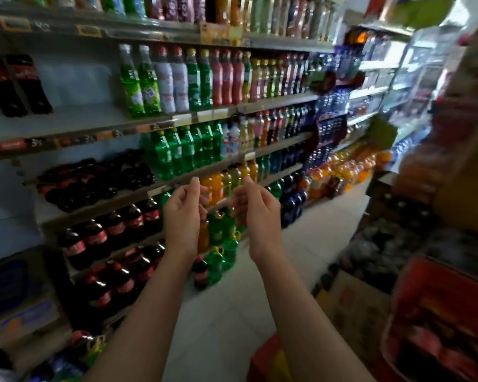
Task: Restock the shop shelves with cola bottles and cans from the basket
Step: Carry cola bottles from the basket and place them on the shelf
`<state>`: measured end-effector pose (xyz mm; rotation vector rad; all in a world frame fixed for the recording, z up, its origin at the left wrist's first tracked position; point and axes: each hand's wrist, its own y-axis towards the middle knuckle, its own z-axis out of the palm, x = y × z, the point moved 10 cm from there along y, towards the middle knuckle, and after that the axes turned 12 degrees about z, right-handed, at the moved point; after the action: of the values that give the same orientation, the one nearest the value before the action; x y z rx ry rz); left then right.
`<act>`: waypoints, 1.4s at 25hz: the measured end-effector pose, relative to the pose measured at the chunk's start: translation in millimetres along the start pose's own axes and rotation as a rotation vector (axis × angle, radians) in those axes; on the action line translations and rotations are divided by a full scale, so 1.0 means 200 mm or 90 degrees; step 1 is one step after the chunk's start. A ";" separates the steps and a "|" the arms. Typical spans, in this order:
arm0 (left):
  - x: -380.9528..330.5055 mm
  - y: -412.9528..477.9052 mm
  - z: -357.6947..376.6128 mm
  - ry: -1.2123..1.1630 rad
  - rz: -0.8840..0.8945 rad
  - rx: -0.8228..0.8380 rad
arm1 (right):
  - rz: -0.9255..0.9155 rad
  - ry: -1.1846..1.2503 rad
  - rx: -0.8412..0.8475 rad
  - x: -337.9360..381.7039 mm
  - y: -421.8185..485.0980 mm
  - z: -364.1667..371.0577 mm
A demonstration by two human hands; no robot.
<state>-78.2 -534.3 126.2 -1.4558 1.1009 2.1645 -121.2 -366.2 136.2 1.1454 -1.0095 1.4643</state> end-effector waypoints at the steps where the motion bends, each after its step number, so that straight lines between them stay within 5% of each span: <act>1: -0.02 -0.07 0.09 -0.006 0.000 0.026 | 0.000 0.001 -0.022 0.01 -0.04 -0.10; 16: -0.32 -1.58 1.56 -0.125 -0.063 0.497 | -0.058 0.010 -0.469 0.23 -1.06 -1.91; 24: -0.03 -2.36 2.27 0.046 -0.135 0.703 | 0.124 -0.033 -0.658 0.10 -1.36 -2.97; 29: 0.32 -2.77 2.37 0.376 -0.179 1.015 | 0.519 -0.408 -0.697 -0.24 -1.43 -3.33; 31: 0.37 -2.91 2.36 0.470 -0.112 1.184 | 0.578 -0.655 -0.665 -0.32 -1.40 -3.33; 33: 0.42 -2.94 2.38 0.486 -0.079 1.222 | 0.588 -0.853 -0.672 -0.35 -1.34 -3.34; 35: 0.45 -2.91 2.37 0.417 -0.215 1.136 | 0.639 -0.927 -0.637 -0.38 -1.30 -3.36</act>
<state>-62.1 183.5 -110.4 -1.0700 1.8650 -0.0641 31.6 311.9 -68.0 0.7653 -3.1449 0.2019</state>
